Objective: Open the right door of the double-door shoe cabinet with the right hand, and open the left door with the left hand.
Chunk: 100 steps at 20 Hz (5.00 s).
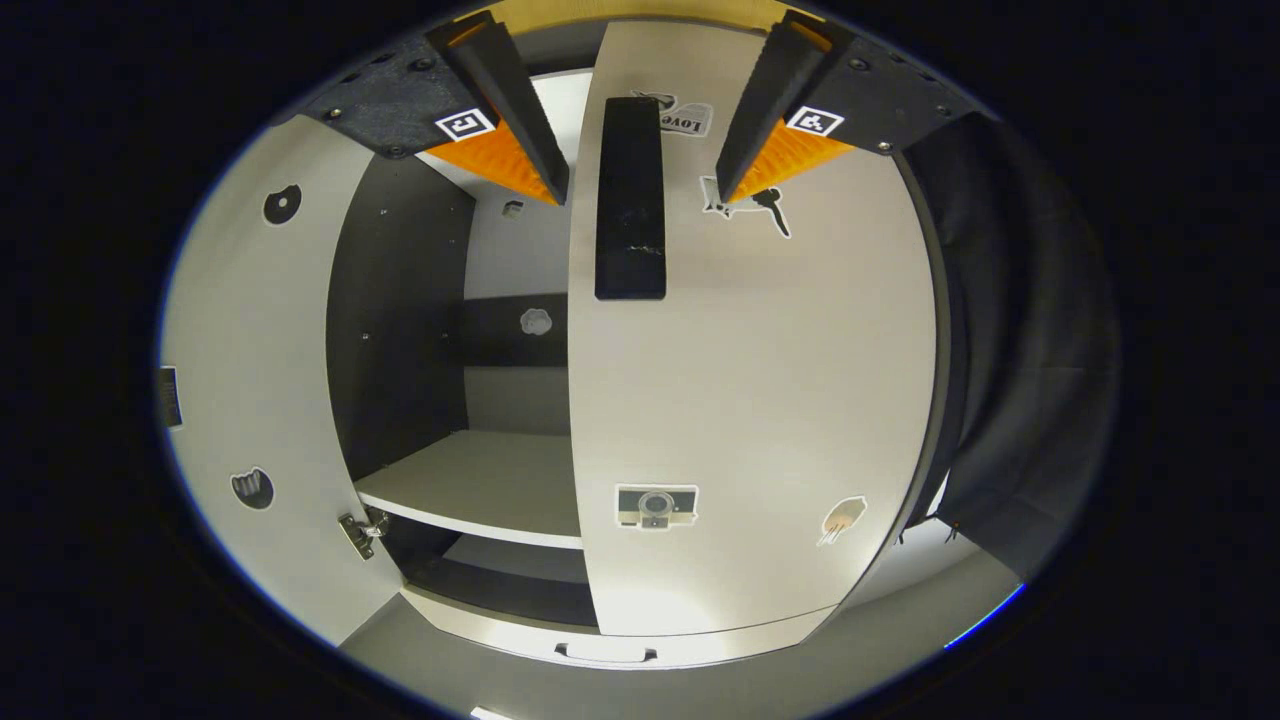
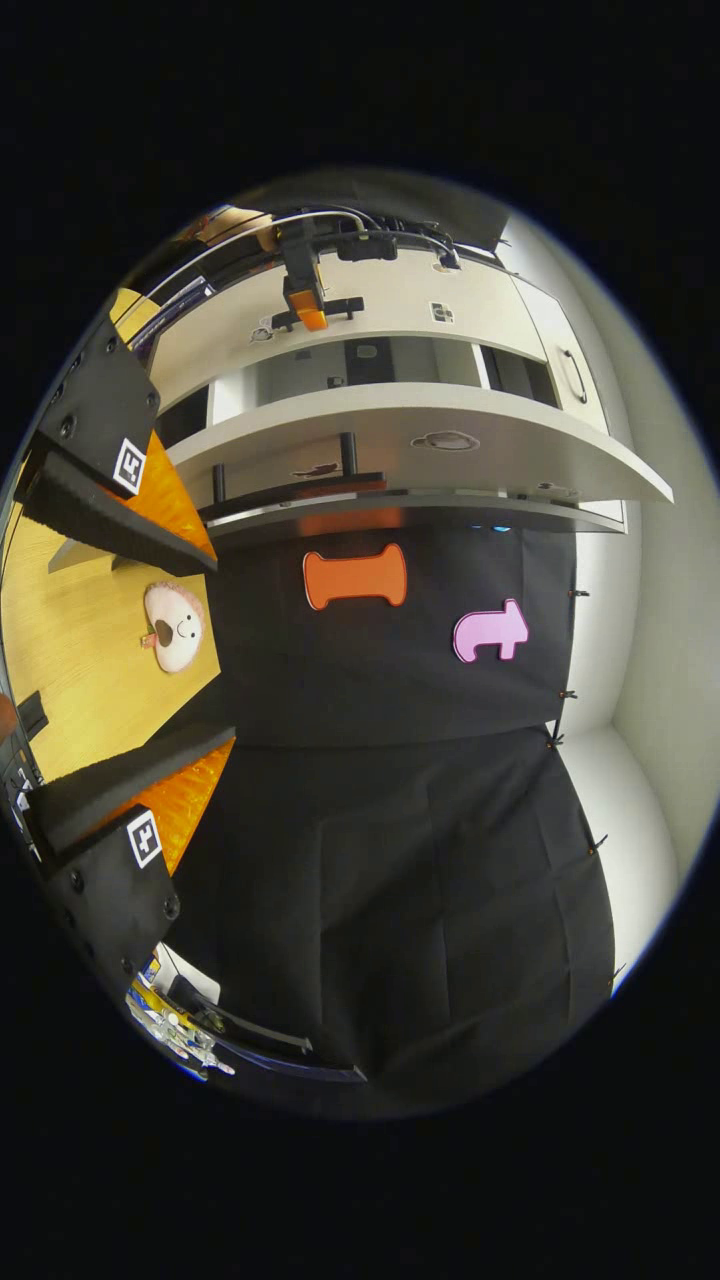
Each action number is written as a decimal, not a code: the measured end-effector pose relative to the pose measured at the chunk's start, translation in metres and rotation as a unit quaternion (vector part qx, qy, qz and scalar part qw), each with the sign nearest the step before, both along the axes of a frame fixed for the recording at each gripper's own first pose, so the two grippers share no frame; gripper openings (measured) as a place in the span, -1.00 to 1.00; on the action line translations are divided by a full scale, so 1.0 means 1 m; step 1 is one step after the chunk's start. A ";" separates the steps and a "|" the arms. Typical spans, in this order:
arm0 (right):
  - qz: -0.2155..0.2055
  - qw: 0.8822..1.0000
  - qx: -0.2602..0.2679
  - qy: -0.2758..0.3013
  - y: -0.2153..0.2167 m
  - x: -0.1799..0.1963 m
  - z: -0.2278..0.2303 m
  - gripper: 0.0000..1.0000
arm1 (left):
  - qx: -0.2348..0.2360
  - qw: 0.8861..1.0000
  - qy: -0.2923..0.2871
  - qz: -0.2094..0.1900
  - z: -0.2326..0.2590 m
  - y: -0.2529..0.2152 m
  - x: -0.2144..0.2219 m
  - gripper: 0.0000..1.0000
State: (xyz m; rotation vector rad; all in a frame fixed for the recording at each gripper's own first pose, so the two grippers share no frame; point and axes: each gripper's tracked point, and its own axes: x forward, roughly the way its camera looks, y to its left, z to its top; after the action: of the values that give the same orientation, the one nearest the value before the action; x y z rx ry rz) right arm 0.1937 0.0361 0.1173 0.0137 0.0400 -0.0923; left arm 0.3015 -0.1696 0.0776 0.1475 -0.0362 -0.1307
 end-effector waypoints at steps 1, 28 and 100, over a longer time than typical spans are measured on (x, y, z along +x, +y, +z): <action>-0.001 1.000 0.001 0.000 0.000 0.001 0.000 0.97 | 0.001 1.000 0.001 -0.001 -0.001 -0.001 0.003 0.63; 0.038 0.999 -0.004 -0.026 0.069 -0.046 0.012 0.97 | -0.009 0.998 0.031 -0.058 -0.008 0.030 -0.067 -0.67; 0.079 0.996 -0.031 -0.020 0.131 -0.045 0.009 0.79 | -0.047 0.996 0.014 0.078 0.027 0.215 -0.258 -0.56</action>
State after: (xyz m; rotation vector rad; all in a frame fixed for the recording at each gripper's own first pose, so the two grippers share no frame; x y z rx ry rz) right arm 0.1491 0.1674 0.1267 -0.0506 -0.0018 0.0659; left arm 0.0436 0.0457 0.1045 0.0539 -0.0031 0.0248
